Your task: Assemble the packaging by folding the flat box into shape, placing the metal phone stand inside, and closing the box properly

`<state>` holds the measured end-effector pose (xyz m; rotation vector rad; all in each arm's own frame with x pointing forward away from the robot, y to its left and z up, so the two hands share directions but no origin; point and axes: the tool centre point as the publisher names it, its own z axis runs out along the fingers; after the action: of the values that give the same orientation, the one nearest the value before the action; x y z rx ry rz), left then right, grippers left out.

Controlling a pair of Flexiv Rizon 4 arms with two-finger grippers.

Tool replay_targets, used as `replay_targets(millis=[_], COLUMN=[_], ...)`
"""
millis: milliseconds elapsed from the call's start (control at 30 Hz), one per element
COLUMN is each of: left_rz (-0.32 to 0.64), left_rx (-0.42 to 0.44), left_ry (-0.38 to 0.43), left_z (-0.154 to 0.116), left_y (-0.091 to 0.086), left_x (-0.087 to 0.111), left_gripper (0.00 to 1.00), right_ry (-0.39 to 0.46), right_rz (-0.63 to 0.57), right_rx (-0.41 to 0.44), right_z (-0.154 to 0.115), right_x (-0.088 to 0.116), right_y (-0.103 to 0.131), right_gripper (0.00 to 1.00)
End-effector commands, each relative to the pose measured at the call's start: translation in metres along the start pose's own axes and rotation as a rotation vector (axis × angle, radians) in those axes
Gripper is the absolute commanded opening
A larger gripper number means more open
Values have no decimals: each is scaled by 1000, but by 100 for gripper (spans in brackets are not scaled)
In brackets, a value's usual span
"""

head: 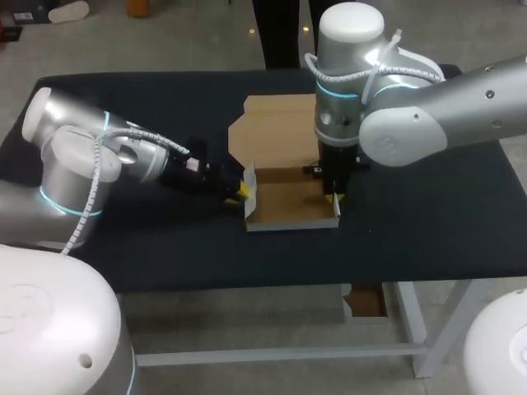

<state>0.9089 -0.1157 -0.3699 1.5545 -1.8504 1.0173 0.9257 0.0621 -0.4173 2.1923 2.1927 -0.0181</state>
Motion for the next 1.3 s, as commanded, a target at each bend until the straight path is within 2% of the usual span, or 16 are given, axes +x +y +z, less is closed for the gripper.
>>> replay_targets(millis=[33, 133, 400, 533, 1300], left_rz=[-17, -28, -38, -47, -73], left_rx=[-2, 1, -25, -25, -43], left_ry=[-67, -124, -199, -255, -465], left_z=[2, 3, 7, 10, 18], left_y=[-2, -3, -5, -5, -8], left_x=[7, 9, 9, 8, 3], left_gripper=[38, 38, 40, 45, 43], right_ry=[-2, -2, -2, -2, -2], right_rz=[0, 0, 0, 0, 0], right_rx=[3, 3, 3, 3, 3], right_z=[-1, -1, -1, -1, -1], right_x=[1, 1, 1, 1, 1], right_y=[1, 1, 1, 1, 1], right_gripper=[0, 0, 0, 0, 0])
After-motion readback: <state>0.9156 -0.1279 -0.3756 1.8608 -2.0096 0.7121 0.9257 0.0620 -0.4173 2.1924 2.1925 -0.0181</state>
